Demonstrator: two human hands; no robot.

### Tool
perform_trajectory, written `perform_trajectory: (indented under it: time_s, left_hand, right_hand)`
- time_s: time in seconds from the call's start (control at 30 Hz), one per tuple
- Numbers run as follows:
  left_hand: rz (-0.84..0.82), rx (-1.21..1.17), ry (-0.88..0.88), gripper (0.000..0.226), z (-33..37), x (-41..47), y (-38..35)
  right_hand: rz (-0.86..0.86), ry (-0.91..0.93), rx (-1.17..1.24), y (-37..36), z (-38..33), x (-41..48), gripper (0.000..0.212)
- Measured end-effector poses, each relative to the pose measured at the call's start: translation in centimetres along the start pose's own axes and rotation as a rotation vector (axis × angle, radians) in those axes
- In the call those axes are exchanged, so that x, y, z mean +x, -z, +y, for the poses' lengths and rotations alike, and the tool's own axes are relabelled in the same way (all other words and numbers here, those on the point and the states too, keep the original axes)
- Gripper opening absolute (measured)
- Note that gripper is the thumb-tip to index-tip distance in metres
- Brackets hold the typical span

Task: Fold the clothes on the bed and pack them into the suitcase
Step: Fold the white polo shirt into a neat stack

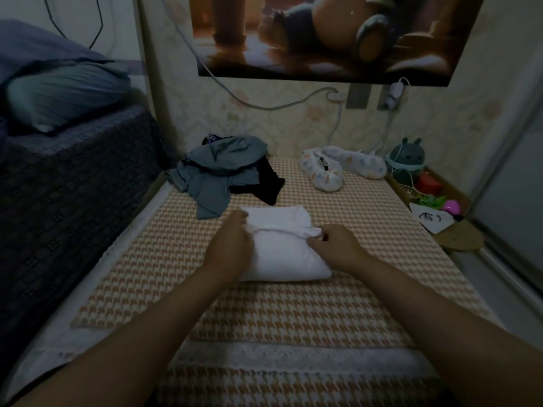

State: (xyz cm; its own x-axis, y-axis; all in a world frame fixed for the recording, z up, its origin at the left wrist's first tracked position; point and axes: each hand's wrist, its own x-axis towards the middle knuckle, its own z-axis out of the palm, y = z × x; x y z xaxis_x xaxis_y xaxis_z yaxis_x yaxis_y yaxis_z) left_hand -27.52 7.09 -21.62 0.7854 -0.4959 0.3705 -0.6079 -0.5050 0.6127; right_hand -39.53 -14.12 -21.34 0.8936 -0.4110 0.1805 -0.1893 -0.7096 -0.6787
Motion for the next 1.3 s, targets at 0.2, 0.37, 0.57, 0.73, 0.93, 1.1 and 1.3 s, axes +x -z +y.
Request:
perform_trajectory:
  time_s: [0.2,0.37,0.57,0.73,0.93,1.1,1.3]
  left_hand:
    - [-0.301,0.369,-0.616,0.054,2.4,-0.9,-3.8]
    - [-0.529,0.490,-0.337,0.068,-0.2,-1.5,-5.7]
    - [-0.614,0.347,-0.283,0.083,-1.3,0.0,-5.3]
    - [-0.578,0.446,-0.332,0.107,-2.8,0.6,-3.7]
    - [-0.383,0.471,-0.564,0.097,-3.3,-0.7,-2.2]
    - [-0.490,0.208,-0.309,0.089,-2.8,-0.9,-1.3]
    - [-0.496,-0.069,-0.139,0.042,-1.3,1.4,2.0]
  right_hand:
    - [0.056,-0.141,-0.142,-2.9,1.1,2.1,0.041]
    - [0.115,-0.150,-0.323,-3.9,2.1,1.8,0.034]
    - [0.114,0.602,-0.405,-3.3,1.4,1.2,0.039]
    - [-0.319,0.395,-0.455,-2.8,3.1,-1.1,0.101]
    - [-0.367,0.254,-0.502,-2.6,2.7,-0.6,0.093]
    - [-0.404,0.088,-0.468,-2.1,0.5,0.2,0.068]
    - [-0.385,0.110,-0.238,2.5,-1.3,1.1,0.025]
